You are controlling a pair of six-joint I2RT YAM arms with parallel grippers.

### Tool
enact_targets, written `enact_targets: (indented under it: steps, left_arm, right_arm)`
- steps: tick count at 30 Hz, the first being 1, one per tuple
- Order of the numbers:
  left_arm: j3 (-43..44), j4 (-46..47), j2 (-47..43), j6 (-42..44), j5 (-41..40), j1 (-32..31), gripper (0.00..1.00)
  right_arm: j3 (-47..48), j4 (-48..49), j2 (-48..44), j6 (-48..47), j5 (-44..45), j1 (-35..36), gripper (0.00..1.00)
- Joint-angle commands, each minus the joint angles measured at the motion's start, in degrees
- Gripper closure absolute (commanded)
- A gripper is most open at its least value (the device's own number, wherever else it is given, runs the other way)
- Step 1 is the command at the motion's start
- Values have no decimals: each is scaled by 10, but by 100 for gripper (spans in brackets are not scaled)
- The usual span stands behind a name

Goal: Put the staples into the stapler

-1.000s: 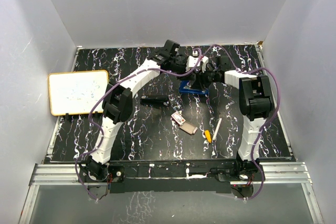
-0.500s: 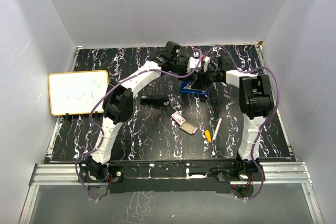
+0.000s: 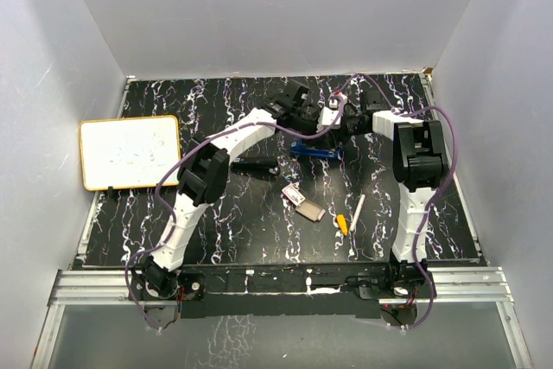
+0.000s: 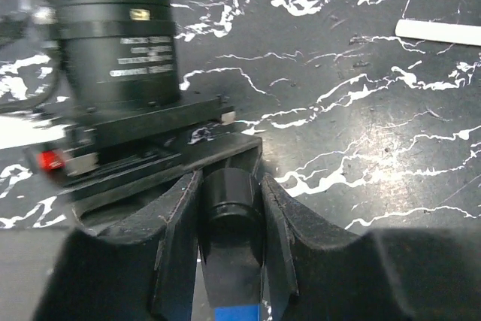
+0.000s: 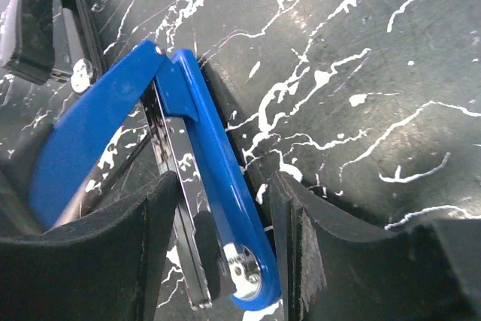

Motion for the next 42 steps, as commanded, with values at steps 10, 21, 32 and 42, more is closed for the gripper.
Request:
enact_targets:
  steps: [10, 21, 32, 42]
  left_arm:
    - [2, -43, 46, 14, -9, -3, 100]
    - [42, -76, 35, 16, 1, 7, 100]
    - [37, -82, 35, 15, -5, 11, 100]
    - [40, -36, 88, -12, -27, 12, 90]
  right_arm:
    - [95, -131, 63, -11, -33, -4, 43]
    - [152, -187, 104, -12, -131, -56, 43]
    - [137, -87, 68, 105, -119, -91, 41]
    - [73, -99, -24, 66, -49, -118, 41]
